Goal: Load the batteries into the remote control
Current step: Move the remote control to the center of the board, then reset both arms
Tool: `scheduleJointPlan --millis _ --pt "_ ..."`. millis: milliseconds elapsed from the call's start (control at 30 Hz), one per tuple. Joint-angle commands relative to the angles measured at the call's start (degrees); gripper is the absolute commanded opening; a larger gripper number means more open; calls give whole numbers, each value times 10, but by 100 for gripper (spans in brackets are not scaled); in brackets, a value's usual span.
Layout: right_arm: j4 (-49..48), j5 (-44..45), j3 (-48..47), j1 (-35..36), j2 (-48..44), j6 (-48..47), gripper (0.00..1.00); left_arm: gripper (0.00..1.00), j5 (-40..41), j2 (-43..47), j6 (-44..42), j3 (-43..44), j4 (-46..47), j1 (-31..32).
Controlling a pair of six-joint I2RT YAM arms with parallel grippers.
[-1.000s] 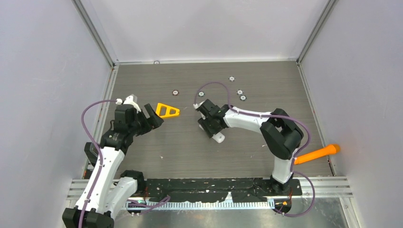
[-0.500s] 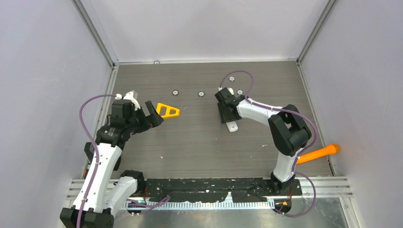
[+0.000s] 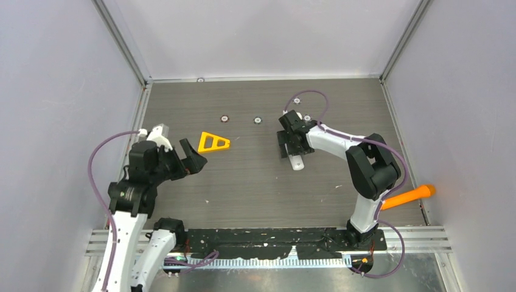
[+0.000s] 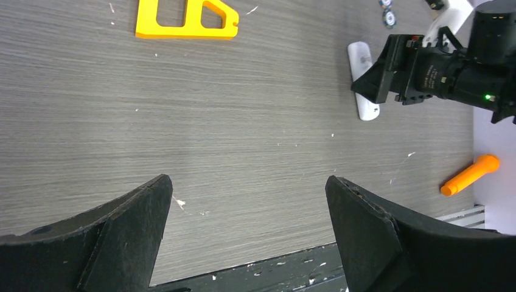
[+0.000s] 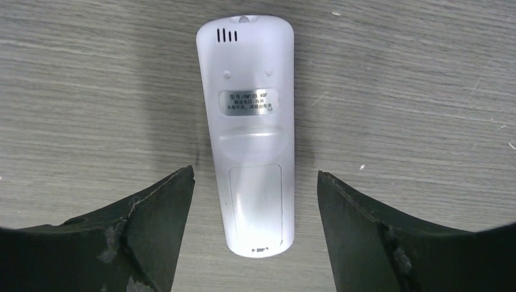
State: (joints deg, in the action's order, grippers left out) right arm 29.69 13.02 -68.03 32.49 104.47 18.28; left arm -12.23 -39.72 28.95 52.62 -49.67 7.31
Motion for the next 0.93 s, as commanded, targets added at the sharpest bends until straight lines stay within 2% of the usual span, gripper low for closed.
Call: scheduleJointPlan --millis 0,167,300,433,600,700,900 --pt "9 -13 -14 -7 -58 3 82 100 4 57 22 1 -6 -4" --pt "44 5 7 -11 -161 16 99 100 51 85 10 41 -76 -4" --pt "92 54 31 -11 -284 38 95 100 67 122 -1 65 -92 -4" --pt "170 149 44 -11 -431 68 95 100 58 150 -14 83 -106 -4" --pt "267 179 16 -11 -601 105 95 100 38 173 -17 91 -114 0" --pt "306 194 -14 -11 -652 115 95 100 40 183 -15 88 -115 7" --pt "319 199 -13 -11 -731 114 95 100 62 194 -19 84 -119 19"
